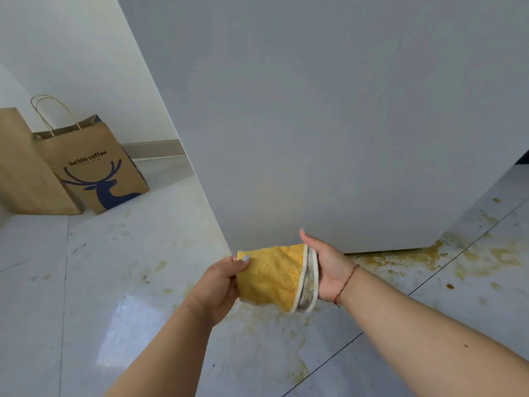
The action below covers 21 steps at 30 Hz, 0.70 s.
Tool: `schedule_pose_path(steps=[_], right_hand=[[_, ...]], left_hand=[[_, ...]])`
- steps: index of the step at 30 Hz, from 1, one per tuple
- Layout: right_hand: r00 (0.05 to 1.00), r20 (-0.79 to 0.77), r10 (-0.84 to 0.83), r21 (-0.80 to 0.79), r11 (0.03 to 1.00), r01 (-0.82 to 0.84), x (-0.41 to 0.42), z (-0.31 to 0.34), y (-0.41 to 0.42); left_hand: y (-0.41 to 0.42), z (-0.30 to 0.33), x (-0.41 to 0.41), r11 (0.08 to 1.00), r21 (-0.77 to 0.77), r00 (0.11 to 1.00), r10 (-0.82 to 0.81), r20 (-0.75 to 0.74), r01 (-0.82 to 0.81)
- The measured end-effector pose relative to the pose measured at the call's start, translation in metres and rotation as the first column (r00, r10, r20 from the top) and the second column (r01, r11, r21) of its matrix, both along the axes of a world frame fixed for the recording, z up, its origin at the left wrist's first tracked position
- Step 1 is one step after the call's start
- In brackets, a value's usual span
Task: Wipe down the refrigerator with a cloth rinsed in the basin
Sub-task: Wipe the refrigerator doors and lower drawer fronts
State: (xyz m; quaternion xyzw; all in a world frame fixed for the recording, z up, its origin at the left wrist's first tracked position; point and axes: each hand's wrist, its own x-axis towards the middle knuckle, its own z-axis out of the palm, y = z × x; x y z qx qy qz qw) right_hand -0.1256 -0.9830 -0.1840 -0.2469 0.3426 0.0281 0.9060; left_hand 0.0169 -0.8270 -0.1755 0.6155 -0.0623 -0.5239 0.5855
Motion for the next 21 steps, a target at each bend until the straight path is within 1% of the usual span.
schedule_pose_path(steps=[1, 3, 4, 5, 7, 10, 12, 14, 16, 18, 19, 20, 21], right_hand=[[0.998, -0.050, 0.023, -0.053, 0.998, -0.026, 0.001, -0.006, 0.003], [0.980, -0.195, 0.044, -0.209, 0.974, -0.085, 0.001, -0.020, 0.006], [0.968, -0.248, 0.020, -0.278, 0.956, -0.091, 0.003, -0.028, 0.007], [0.964, -0.266, -0.013, -0.331, 0.940, -0.078, 0.004, -0.032, 0.007], [0.969, -0.245, -0.043, -0.372, 0.927, -0.053, 0.009, -0.037, 0.008], [0.972, -0.234, 0.002, -0.399, 0.912, -0.098, 0.016, -0.043, 0.013], [0.979, -0.198, 0.039, -0.470, 0.873, -0.130, 0.019, -0.046, 0.016], [0.994, -0.096, 0.059, -0.529, 0.843, -0.101, 0.021, -0.045, 0.017], [0.997, -0.006, 0.073, -0.491, 0.869, -0.067, 0.024, -0.038, 0.015], [0.990, 0.069, 0.125, -0.436, 0.896, -0.083, 0.026, -0.035, 0.009], [0.982, 0.101, 0.159, -0.409, 0.907, -0.105, 0.028, -0.034, 0.007], [0.974, 0.118, 0.195, -0.425, 0.896, -0.128, 0.028, -0.034, 0.006], [0.965, 0.094, 0.245, -0.488, 0.856, -0.170, 0.029, -0.037, 0.007]], left_hand=[[0.002, -0.004, -0.001, 1.000, -0.011, 1.000, 0.018, -0.012, -0.018], [0.006, -0.011, 0.001, 0.999, -0.005, 0.998, 0.041, -0.046, -0.041], [0.009, -0.016, 0.003, 0.999, 0.004, 0.996, 0.051, -0.068, -0.051], [0.012, -0.019, 0.005, 0.999, 0.008, 0.994, 0.049, -0.103, -0.048], [0.015, -0.027, 0.008, 0.997, 0.060, 0.984, 0.055, -0.172, -0.045], [0.017, -0.037, 0.004, 0.974, 0.209, 0.961, 0.135, -0.243, -0.084], [0.019, -0.048, 0.004, 0.962, 0.234, 0.946, 0.199, -0.256, -0.139], [0.022, -0.056, 0.010, 0.961, 0.183, 0.917, 0.255, -0.307, -0.206], [0.028, -0.059, 0.015, 0.964, 0.072, 0.874, 0.261, -0.410, -0.255], [0.037, -0.059, 0.020, 0.952, -0.049, 0.810, 0.230, -0.539, -0.302], [0.039, -0.060, 0.022, 0.948, -0.058, 0.791, 0.226, -0.569, -0.312], [0.040, -0.060, 0.024, 0.952, -0.035, 0.784, 0.229, -0.578, -0.304], [0.041, -0.062, 0.026, 0.965, 0.003, 0.797, 0.218, -0.563, -0.262]])
